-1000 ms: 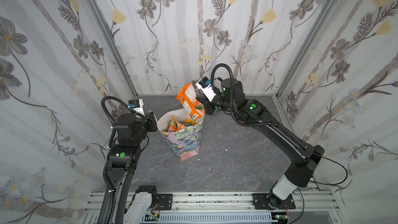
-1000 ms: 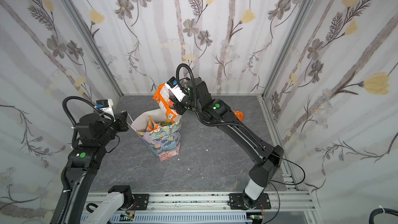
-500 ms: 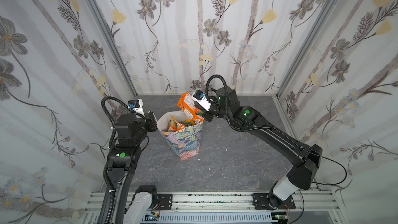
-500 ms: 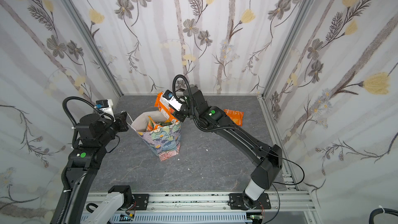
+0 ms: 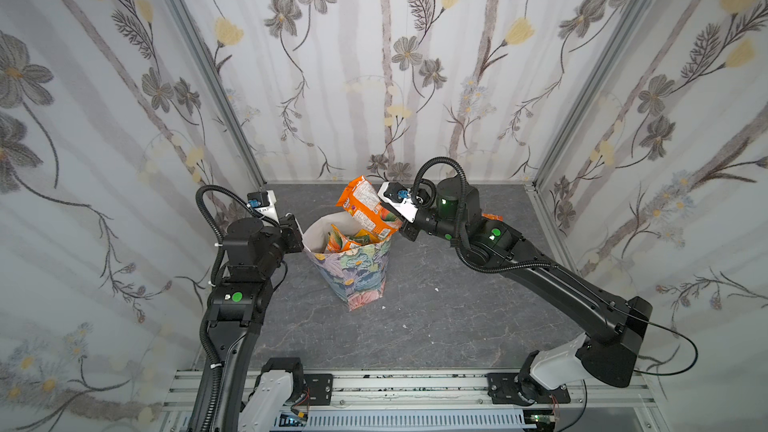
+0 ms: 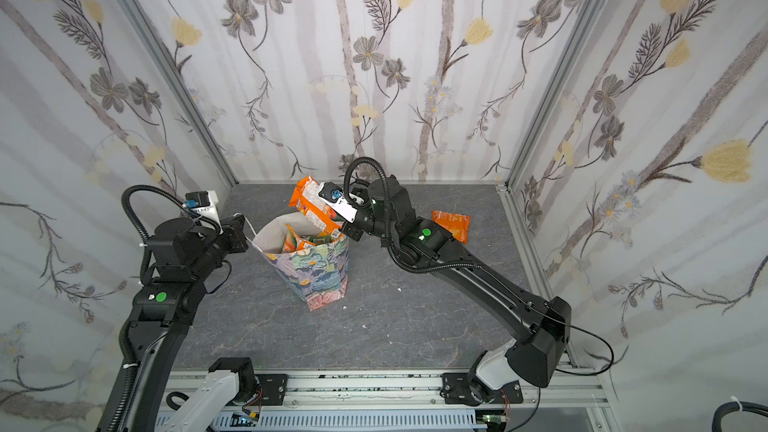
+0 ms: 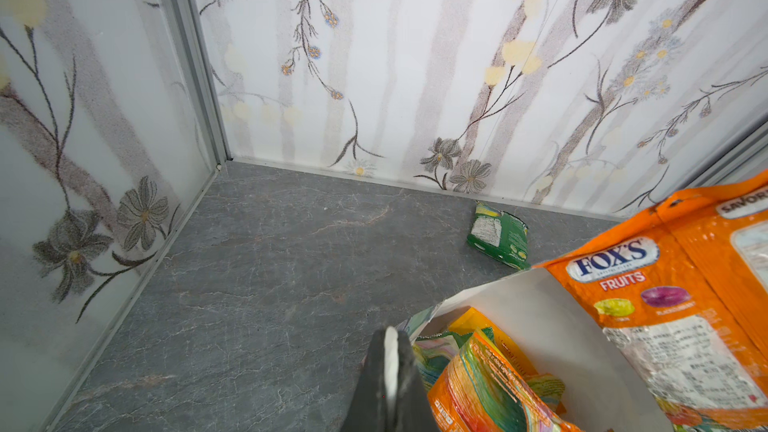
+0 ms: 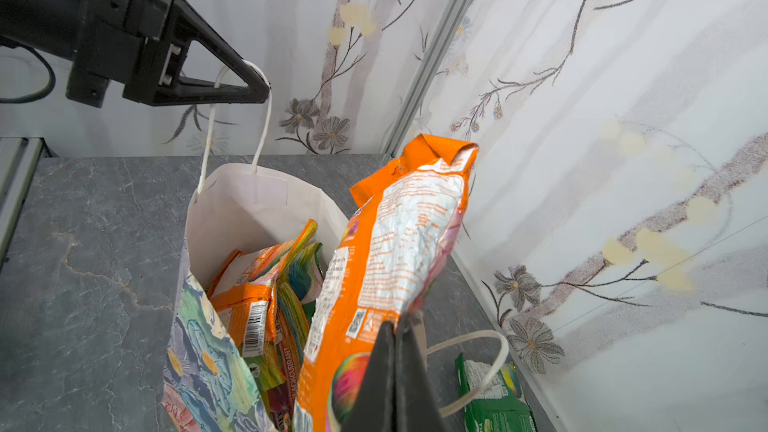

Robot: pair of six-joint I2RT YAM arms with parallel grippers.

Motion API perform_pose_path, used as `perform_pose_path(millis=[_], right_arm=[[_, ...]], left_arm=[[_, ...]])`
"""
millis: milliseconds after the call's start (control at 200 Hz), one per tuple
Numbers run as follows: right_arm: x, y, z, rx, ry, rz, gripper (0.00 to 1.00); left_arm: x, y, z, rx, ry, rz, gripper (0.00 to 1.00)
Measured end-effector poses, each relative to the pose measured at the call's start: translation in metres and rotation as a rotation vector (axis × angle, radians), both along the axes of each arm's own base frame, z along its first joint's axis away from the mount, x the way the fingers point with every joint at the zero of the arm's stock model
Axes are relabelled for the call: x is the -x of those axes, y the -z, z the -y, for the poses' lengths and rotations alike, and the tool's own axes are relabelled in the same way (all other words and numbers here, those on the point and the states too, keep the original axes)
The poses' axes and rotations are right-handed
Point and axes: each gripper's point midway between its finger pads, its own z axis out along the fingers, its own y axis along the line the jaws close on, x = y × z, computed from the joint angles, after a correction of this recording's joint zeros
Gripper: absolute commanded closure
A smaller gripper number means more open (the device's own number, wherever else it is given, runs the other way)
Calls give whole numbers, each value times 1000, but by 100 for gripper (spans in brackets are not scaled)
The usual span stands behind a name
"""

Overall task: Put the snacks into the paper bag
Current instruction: 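Lower the orange candy bag into the paper bag with the right gripper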

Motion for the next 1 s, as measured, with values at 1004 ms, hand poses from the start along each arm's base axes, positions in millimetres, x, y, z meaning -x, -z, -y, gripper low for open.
perform_pose_path(millis=[1004], right_arm=[[-8,37,-21,89,-34,207,93]], left_arm=[[1,1,0,0,-1,-2,100]])
